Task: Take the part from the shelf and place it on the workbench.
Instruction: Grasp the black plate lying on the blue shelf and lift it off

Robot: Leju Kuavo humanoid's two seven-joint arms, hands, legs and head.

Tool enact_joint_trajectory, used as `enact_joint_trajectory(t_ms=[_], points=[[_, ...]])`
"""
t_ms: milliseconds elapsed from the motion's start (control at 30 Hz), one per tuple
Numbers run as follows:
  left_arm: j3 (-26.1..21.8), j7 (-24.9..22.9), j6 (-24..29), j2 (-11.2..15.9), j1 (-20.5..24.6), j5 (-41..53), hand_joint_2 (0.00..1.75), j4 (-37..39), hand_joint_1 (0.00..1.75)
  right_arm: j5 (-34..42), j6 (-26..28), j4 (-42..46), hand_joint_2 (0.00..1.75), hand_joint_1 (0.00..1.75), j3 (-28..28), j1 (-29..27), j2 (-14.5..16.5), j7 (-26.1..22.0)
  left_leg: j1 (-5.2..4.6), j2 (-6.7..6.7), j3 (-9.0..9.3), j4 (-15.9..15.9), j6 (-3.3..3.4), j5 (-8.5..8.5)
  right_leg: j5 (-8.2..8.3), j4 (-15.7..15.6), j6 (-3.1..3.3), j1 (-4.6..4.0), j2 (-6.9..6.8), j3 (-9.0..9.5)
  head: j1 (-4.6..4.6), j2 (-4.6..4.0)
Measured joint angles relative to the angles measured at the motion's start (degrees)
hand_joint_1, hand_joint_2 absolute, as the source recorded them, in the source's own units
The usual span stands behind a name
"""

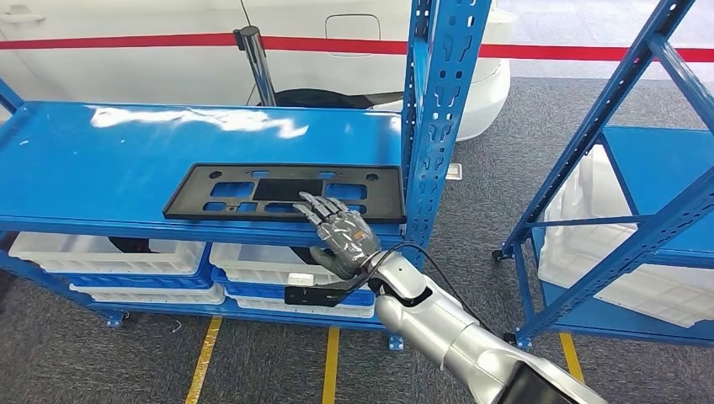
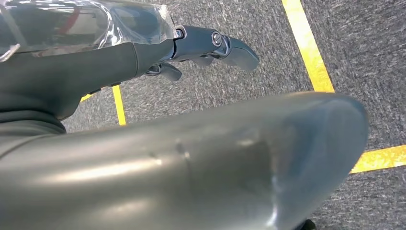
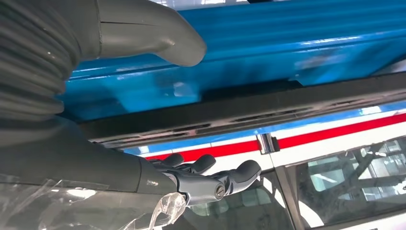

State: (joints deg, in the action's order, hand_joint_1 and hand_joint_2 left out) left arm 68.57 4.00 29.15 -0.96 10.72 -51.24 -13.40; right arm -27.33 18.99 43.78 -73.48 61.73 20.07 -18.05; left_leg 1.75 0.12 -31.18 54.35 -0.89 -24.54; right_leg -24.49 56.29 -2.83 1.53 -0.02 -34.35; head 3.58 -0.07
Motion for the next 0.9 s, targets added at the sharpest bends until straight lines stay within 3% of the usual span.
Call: enact_joint_trajectory(t_ms=[900], points=[[0.0, 0.1, 0.0, 0.0, -1.2, -0.4, 0.00, 0.0, 0.00, -3.1, -0.3, -1.2, 1.75, 0.00, 0.0, 1.5, 0.1, 4.0, 0.00, 0.00, -0.01, 0.0, 0.00, 0.00, 0.00, 0.0, 0.00, 0.00, 0.00, 0.01, 0.00, 0.00]])
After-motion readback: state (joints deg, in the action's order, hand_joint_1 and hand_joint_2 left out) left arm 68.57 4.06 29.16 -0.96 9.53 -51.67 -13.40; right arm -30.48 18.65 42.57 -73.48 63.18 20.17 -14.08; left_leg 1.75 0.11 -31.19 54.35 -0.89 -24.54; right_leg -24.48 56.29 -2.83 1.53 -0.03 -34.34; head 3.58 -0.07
